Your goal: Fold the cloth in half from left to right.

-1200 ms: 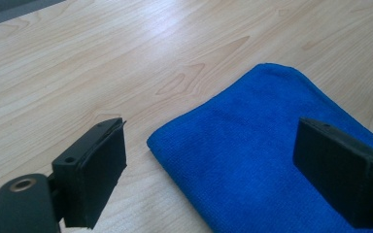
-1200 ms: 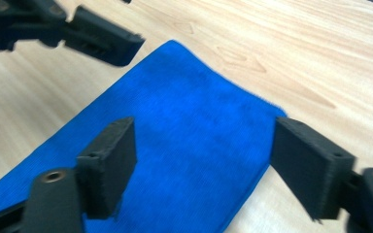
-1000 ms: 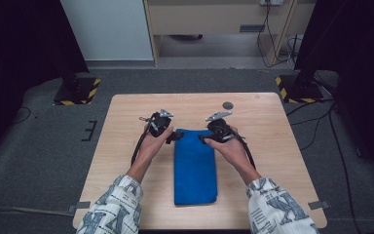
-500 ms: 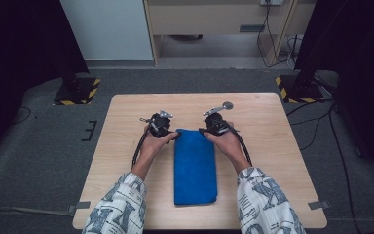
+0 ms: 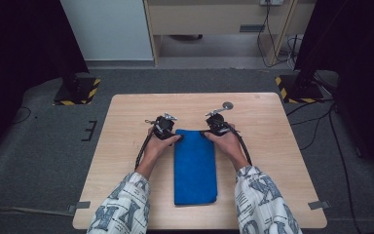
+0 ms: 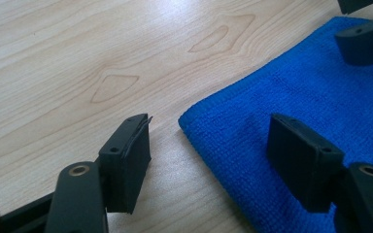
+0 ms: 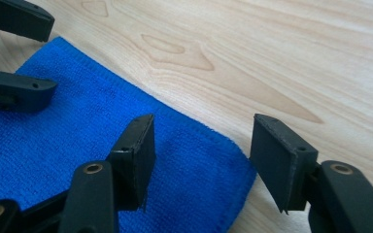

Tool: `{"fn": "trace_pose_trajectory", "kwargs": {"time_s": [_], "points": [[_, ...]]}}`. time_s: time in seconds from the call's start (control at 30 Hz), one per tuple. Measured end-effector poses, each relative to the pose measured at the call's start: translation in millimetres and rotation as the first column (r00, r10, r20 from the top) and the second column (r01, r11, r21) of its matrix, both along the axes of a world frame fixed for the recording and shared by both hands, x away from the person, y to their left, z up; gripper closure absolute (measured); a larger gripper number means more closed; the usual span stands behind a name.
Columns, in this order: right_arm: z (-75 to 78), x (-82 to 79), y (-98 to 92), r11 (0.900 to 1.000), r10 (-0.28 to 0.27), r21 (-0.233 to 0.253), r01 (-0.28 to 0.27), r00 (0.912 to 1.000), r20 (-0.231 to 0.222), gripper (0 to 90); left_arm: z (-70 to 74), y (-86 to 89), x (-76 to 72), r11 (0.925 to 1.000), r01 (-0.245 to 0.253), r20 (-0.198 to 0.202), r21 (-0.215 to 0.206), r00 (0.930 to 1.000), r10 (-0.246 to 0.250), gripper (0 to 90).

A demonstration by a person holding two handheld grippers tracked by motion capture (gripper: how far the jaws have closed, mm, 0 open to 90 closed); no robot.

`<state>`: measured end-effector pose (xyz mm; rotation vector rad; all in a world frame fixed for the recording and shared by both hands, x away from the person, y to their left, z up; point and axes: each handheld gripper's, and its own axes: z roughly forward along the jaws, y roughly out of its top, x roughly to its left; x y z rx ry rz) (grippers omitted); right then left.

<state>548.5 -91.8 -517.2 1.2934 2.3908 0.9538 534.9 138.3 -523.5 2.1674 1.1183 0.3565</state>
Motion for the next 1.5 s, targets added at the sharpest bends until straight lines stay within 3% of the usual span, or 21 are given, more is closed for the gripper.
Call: {"fn": "trace_pose_trajectory", "kwargs": {"time_s": [0.17,0.27,0.33,0.47,0.63,0.8,1.03,1.33,1.5], "points": [[-5.5,-1.7,5.5,1.000,0.013,-0.010,-0.013,0.9996,-0.026,40.9,-1.5,0.1,0.1,1.0000,-0.005,-0.001,0.006,1.0000,0.005,33.7],[-6.4,-2.7,7.0,1.000,0.018,-0.013,-0.018,0.9998,-0.011,41.0,-1.7,-0.6,-1.1,0.9999,0.007,0.005,0.008,1.0000,-0.007,35.5],[-6.5,-3.4,8.2,0.999,0.021,-0.027,-0.021,0.9998,-0.003,43.6,-1.5,-1.6,-2.4,0.9999,0.015,0.006,0.003,0.9999,-0.015,41.5],[-6.0,-6.7,11.8,0.999,0.045,-0.032,-0.044,0.9990,0.005,55.9,-1.4,-3.9,-6.6,0.9992,0.035,0.009,-0.018,0.9994,-0.035,55.9],[-5.0,-10.1,14.9,0.997,0.078,-0.011,-0.078,0.9969,-0.013,78.7,-1.2,-6.8,-9.7,0.9981,0.057,0.005,-0.024,0.9984,-0.057,71.8],[-4.3,-10.0,15.6,0.995,0.095,0.004,-0.095,0.9952,-0.023,86.0,0.0,-8.0,-10.4,0.9971,0.063,-0.009,-0.042,0.9979,-0.063,83.3],[8.4,-12.8,11.0,0.993,0.106,0.042,-0.107,0.9942,0.021,86.4,12.8,-4.1,-12.1,0.9955,0.054,0.025,-0.078,0.9983,-0.052,85.5],[33.3,-17.5,0.7,0.991,0.112,0.062,-0.116,0.9915,0.067,86.5,36.0,-10.7,-12.7,0.9934,0.080,0.070,-0.082,0.9948,-0.074,85.6],[41.2,-16.2,-6.8,0.991,0.096,0.080,-0.103,0.9919,0.082,86.5,45.5,-12.7,-11.4,0.9909,0.082,0.090,-0.106,0.9933,-0.073,85.7]]}}
